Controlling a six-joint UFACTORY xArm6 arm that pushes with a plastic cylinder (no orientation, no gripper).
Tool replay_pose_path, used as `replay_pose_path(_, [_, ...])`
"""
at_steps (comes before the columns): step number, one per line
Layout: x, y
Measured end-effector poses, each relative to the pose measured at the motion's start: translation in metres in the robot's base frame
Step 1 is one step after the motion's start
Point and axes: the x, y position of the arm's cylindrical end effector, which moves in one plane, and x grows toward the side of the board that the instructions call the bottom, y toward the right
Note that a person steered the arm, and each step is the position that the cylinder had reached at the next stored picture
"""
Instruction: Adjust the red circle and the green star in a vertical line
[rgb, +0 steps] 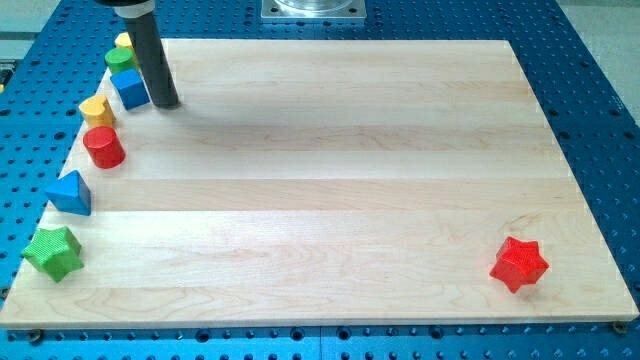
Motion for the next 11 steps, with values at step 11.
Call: replay_pose_path(11, [0.108, -0.021])
